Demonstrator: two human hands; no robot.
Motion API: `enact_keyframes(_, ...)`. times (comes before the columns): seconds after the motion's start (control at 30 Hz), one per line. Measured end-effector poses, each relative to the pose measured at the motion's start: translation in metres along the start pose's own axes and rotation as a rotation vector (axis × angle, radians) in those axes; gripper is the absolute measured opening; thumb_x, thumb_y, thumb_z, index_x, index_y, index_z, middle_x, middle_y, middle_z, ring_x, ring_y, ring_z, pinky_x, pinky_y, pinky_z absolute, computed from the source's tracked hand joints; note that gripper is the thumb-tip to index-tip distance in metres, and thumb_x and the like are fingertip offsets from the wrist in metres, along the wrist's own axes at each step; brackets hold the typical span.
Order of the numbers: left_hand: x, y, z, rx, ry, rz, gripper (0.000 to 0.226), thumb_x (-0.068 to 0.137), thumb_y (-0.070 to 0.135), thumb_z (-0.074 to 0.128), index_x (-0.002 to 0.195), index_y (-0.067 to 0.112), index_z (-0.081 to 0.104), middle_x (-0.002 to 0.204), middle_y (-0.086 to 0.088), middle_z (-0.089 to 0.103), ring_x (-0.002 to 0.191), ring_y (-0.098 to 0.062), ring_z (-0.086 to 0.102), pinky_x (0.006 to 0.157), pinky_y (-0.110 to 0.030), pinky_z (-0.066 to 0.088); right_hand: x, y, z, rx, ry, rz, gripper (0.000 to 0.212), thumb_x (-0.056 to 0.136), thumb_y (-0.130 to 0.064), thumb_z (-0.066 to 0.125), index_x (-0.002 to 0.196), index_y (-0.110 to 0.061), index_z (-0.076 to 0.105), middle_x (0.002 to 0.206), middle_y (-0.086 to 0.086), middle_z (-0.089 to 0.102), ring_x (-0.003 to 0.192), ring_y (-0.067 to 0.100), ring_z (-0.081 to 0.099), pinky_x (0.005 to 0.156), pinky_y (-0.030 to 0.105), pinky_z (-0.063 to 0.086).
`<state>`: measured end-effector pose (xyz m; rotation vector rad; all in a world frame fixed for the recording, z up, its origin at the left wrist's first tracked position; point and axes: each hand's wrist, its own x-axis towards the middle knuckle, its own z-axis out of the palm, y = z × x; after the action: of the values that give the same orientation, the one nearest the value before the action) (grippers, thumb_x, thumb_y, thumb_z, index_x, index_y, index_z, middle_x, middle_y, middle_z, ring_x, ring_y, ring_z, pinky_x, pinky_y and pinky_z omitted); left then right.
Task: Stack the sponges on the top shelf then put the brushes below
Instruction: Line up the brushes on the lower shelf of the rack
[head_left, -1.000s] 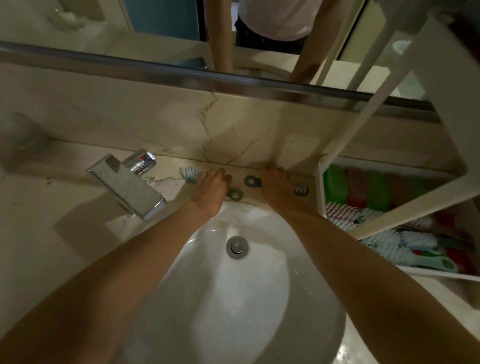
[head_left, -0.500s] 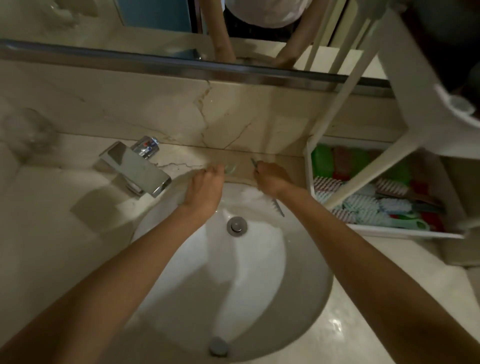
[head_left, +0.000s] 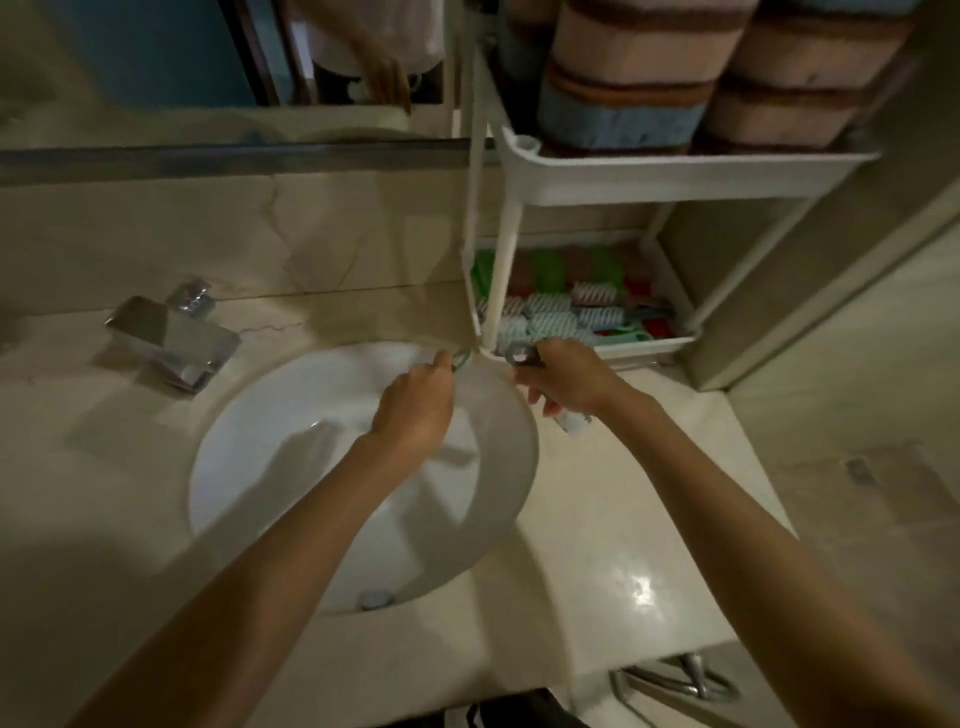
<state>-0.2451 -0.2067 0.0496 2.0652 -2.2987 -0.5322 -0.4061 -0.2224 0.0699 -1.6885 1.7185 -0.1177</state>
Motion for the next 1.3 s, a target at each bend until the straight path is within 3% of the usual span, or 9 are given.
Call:
enact_keyframes(0.07, 0.006, 0.025, 0.004, -0.02, -0.02, 0.051, 0.037, 0.099, 0.007, 0.025, 0.135, 0.007, 0.036, 0.12, -0.024, 0.057, 0.107, -0.041, 0.056, 0.083, -0.046, 0.045, -0.013, 0.02, -0.019, -0.055, 0.05, 0.001, 0.018, 0.093, -0.026, 0.055, 0.098, -0.009, 0.056, 0.094, 0.018, 0.071, 0.062, 0.022, 0.062, 0.053, 0.022, 0.049)
enact_keyframes(0.2, 0.023, 0.069, 0.006, -0.125, -0.039, 0.119, 0.031, 0.101, 0.013, 0.027, 0.129, 0.005, 0.033, 0.121, -0.027, 0.057, 0.108, -0.043, 0.056, 0.082, -0.044, 0.044, -0.021, 0.048, -0.051, -0.224, 0.177, 0.004, 0.037, 0.096, -0.02, 0.047, 0.125, 0.002, 0.042, 0.121, 0.026, 0.059, 0.107, 0.039, 0.058, 0.082, 0.038, 0.044)
enact_keyframes(0.4, 0.053, 0.114, -0.007, -0.226, 0.039, 0.155, 0.028, 0.101, 0.023, 0.028, 0.12, 0.003, 0.037, 0.104, -0.026, 0.062, 0.093, -0.04, 0.06, 0.068, -0.04, 0.039, 0.01, 0.065, -0.087, -0.375, 0.25, -0.138, 0.037, 0.098, -0.022, 0.041, 0.128, 0.0, 0.035, 0.122, 0.027, 0.057, 0.106, 0.041, 0.058, 0.08, 0.044, 0.045)
enact_keyframes(0.6, 0.075, 0.126, -0.006, -0.262, 0.031, 0.073, 0.026, 0.102, 0.021, 0.027, 0.116, 0.002, 0.038, 0.098, -0.026, 0.063, 0.087, -0.041, 0.062, 0.069, -0.045, 0.044, 0.046, 0.079, -0.095, -0.541, 0.088, -0.18, 0.042, 0.1, -0.024, 0.035, 0.138, -0.004, 0.03, 0.127, 0.024, 0.054, 0.111, 0.036, 0.057, 0.085, 0.041, 0.046)
enact_keyframes(0.8, 0.085, 0.128, 0.005, -0.239, 0.027, 0.01, 0.028, 0.102, 0.024, 0.026, 0.112, 0.001, 0.039, 0.097, -0.025, 0.062, 0.087, -0.038, 0.061, 0.071, -0.043, 0.045, 0.065, 0.105, -0.086, -0.536, -0.065, -0.144, 0.045, 0.099, -0.023, 0.039, 0.137, 0.0, 0.033, 0.131, 0.025, 0.052, 0.118, 0.036, 0.053, 0.093, 0.04, 0.042)
enact_keyframes(1.1, 0.097, 0.13, 0.012, -0.217, 0.026, 0.004, 0.029, 0.102, 0.023, 0.026, 0.114, 0.0, 0.039, 0.099, -0.028, 0.062, 0.088, -0.039, 0.061, 0.07, -0.042, 0.045, 0.07, 0.127, -0.078, -0.425, -0.026, -0.164, 0.066, 0.096, -0.025, 0.047, 0.145, 0.0, 0.01, 0.132, 0.027, 0.05, 0.116, 0.038, 0.054, 0.092, 0.041, 0.044)
enact_keyframes(1.2, 0.095, 0.131, 0.011, -0.211, 0.037, 0.011, 0.028, 0.102, 0.022, 0.028, 0.115, 0.0, 0.038, 0.101, -0.027, 0.062, 0.089, -0.039, 0.062, 0.07, -0.041, 0.044, 0.066, 0.13, -0.079, -0.39, 0.0, -0.188, 0.054, 0.094, -0.02, 0.05, 0.136, 0.002, 0.026, 0.132, 0.025, 0.047, 0.116, 0.037, 0.053, 0.09, 0.038, 0.043)
enact_keyframes(1.3, 0.092, 0.135, 0.009, -0.216, 0.041, -0.02, 0.028, 0.1, 0.02, 0.032, 0.121, 0.001, 0.034, 0.106, -0.027, 0.061, 0.094, -0.039, 0.061, 0.075, -0.042, 0.045, 0.064, 0.134, -0.078, -0.346, 0.04, -0.219, 0.028, 0.09, -0.01, 0.05, 0.114, 0.004, 0.05, 0.127, 0.023, 0.046, 0.112, 0.037, 0.052, 0.091, 0.039, 0.042)
